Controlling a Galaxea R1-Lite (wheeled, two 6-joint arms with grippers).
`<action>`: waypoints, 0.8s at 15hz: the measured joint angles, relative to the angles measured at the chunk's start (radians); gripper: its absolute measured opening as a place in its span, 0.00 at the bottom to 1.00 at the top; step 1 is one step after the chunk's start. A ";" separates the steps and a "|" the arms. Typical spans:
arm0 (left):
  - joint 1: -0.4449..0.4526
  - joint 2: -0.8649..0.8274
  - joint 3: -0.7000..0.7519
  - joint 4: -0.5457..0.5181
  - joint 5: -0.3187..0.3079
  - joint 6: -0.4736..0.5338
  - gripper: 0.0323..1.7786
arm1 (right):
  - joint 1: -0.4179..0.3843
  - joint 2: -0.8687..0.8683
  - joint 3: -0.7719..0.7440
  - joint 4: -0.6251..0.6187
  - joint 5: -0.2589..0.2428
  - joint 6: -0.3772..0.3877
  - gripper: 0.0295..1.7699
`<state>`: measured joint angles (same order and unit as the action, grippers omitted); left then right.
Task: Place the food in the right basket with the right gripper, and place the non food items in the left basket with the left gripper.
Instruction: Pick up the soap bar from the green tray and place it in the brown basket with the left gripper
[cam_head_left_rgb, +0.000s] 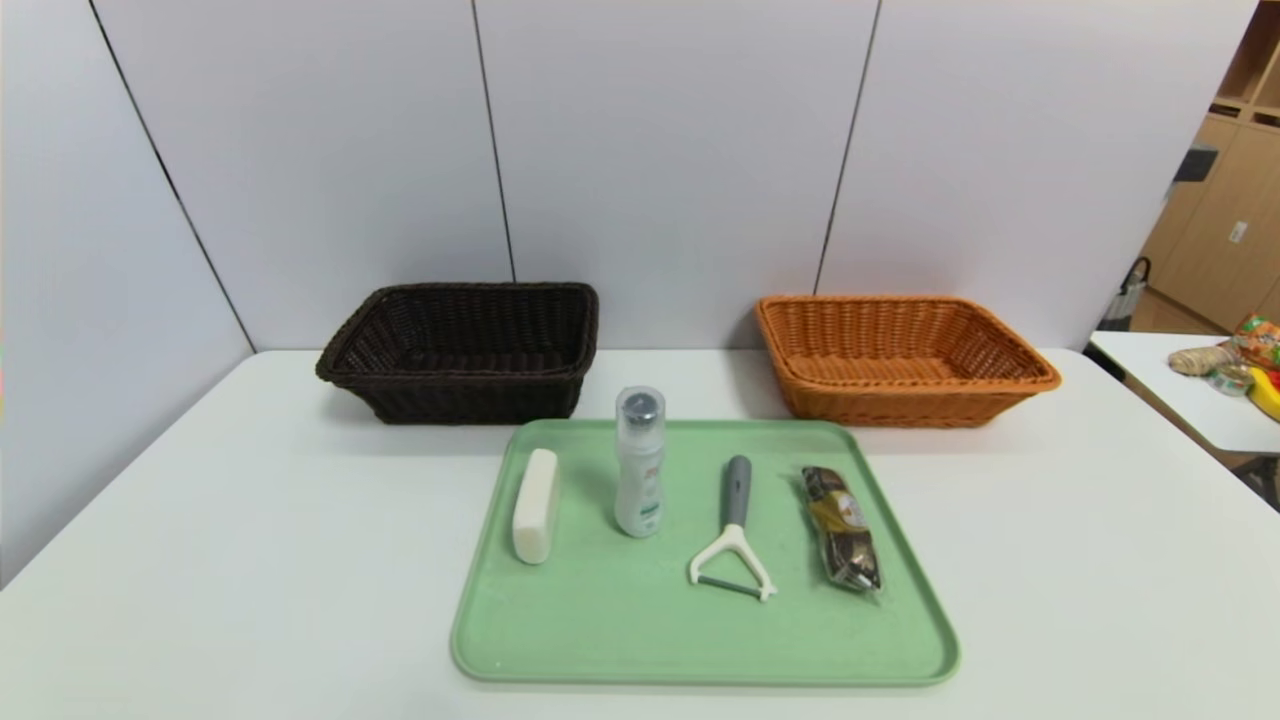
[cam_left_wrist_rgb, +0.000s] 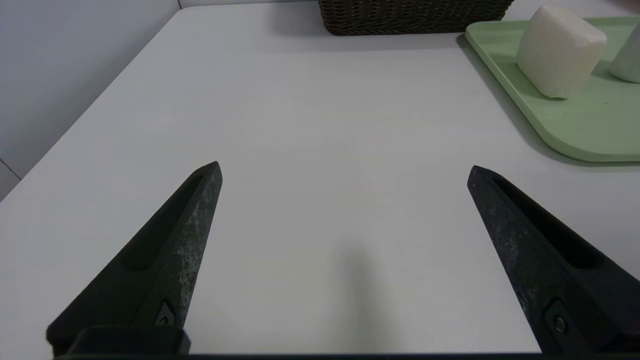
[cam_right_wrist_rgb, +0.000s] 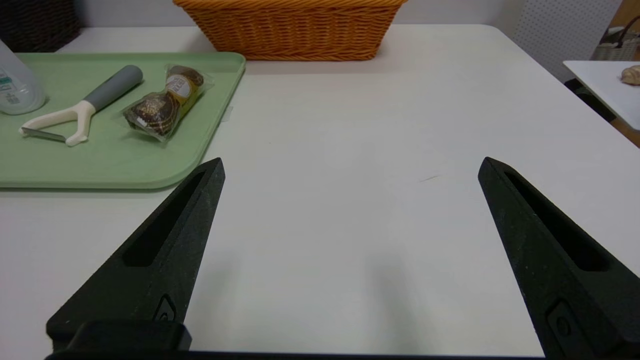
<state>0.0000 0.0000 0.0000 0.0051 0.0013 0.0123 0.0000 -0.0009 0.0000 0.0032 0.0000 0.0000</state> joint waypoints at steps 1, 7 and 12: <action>0.000 0.000 0.000 0.000 0.000 0.000 0.98 | 0.000 0.000 0.000 0.000 0.000 0.000 0.99; 0.000 0.000 0.000 0.001 -0.001 0.020 0.98 | 0.000 0.000 0.000 0.000 0.000 -0.002 0.99; 0.000 0.000 0.000 0.000 0.000 0.002 0.98 | 0.000 0.000 0.000 -0.001 0.001 -0.009 0.99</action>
<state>0.0000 0.0000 0.0000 0.0047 0.0013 0.0147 0.0000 -0.0009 0.0000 0.0019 0.0013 -0.0091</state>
